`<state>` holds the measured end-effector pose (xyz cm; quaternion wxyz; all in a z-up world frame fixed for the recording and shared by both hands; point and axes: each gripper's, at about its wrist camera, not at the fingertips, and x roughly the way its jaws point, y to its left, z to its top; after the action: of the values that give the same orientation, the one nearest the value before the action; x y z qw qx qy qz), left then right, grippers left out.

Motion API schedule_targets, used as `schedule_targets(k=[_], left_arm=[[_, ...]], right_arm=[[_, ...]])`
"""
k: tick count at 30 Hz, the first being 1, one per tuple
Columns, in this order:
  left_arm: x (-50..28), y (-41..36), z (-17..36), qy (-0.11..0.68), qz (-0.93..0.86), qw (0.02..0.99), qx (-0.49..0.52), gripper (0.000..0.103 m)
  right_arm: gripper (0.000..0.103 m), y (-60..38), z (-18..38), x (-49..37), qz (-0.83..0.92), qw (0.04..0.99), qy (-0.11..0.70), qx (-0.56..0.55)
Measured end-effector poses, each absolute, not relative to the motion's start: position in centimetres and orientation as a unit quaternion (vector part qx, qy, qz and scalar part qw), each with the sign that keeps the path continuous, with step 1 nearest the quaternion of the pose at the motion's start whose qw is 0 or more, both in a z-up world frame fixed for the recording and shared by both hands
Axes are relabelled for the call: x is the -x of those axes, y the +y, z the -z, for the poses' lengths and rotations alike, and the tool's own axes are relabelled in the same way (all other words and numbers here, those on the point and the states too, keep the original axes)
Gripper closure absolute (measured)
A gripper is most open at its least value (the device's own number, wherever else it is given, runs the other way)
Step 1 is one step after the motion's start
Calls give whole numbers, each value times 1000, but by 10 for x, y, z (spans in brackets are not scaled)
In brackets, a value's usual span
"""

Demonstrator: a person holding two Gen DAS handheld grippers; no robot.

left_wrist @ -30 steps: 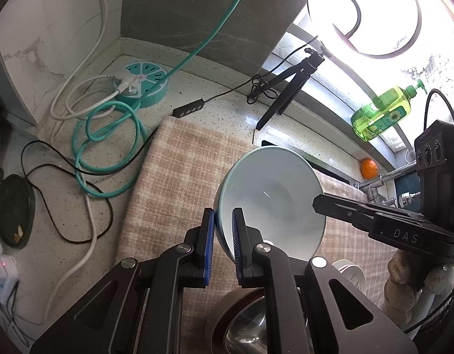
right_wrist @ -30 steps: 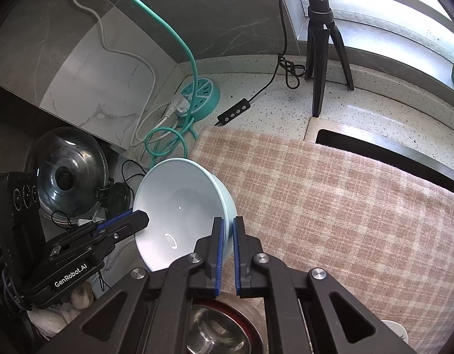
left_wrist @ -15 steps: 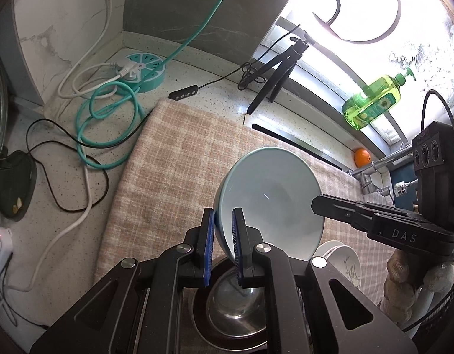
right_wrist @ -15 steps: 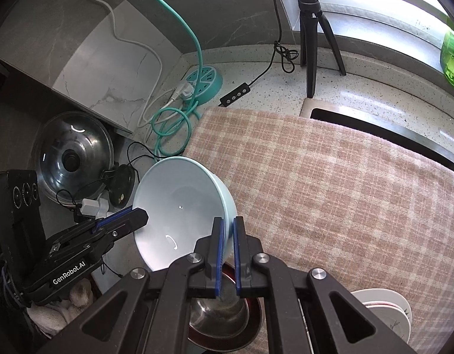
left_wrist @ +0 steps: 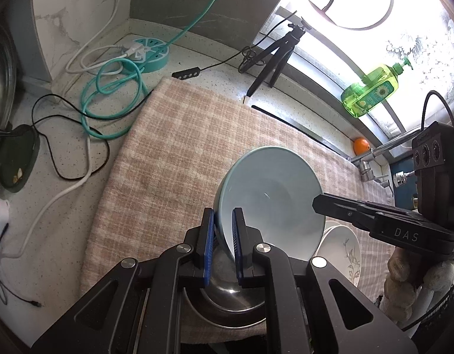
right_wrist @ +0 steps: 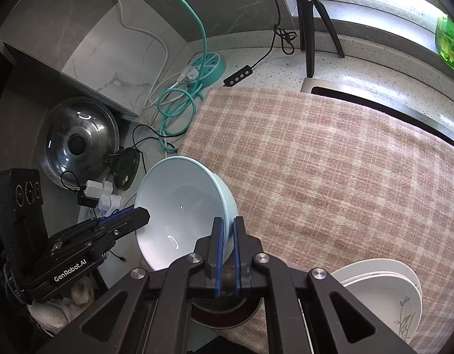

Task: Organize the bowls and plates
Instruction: 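Lower the white bowl into the nested steel bowls with both tools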

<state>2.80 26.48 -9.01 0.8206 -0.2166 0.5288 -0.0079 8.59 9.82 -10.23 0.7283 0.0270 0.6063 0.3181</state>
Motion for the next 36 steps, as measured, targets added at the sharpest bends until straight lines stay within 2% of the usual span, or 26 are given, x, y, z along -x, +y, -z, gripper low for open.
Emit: schedule_targets(k=[19,36], left_arm=[[0,255,95,538,10,816,213,93],[15,250,125,573,9,789,222,93]], right_arm=[[97,83,119,-53,-320,714,622,-44],[96,78,144,-35,-316,692,647,-42]])
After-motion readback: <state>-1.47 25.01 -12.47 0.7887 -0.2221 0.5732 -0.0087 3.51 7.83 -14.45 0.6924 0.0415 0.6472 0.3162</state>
